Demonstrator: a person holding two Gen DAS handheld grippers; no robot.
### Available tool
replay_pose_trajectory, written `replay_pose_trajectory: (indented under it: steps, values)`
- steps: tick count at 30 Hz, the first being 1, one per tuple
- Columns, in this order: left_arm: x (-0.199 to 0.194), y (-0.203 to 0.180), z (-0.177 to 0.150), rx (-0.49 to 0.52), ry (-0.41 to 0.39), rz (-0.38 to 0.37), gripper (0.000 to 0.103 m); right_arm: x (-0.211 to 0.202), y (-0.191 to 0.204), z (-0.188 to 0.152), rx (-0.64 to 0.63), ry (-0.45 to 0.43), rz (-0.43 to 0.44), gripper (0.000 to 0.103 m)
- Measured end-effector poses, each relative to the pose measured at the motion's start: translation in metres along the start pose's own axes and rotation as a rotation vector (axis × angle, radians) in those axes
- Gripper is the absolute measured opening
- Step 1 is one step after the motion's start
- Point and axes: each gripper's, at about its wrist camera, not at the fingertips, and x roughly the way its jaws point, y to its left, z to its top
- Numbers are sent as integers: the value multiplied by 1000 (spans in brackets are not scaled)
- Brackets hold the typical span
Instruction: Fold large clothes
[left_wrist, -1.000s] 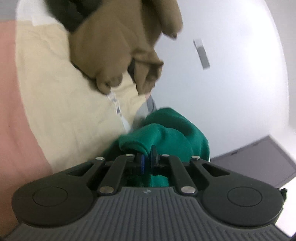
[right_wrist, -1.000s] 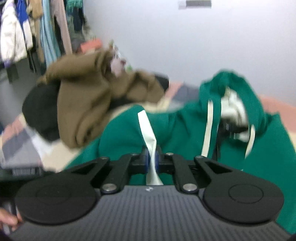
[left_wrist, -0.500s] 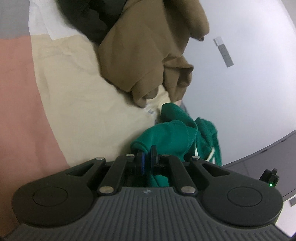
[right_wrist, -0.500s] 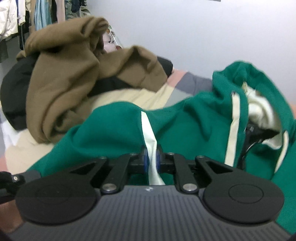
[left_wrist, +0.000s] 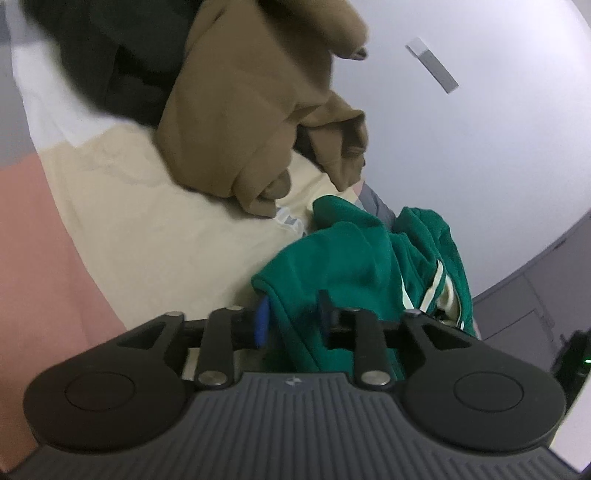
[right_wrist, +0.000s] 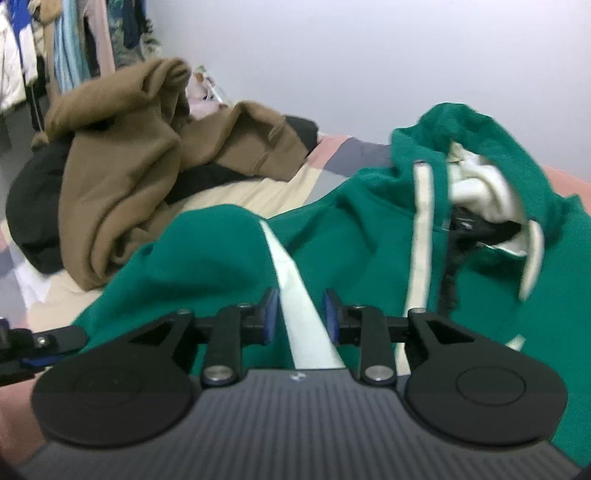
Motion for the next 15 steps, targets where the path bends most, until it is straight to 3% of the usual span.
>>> replay_pose_trajectory:
  steps: [9, 15]
  values:
    - [-42, -51, -21, 187, -10, 23, 44, -98, -31, -30, 38, -37, -33, 36]
    - [-68, -86, -45, 310, 8, -18, 44, -162, -37, -63, 34, -53, -45, 36]
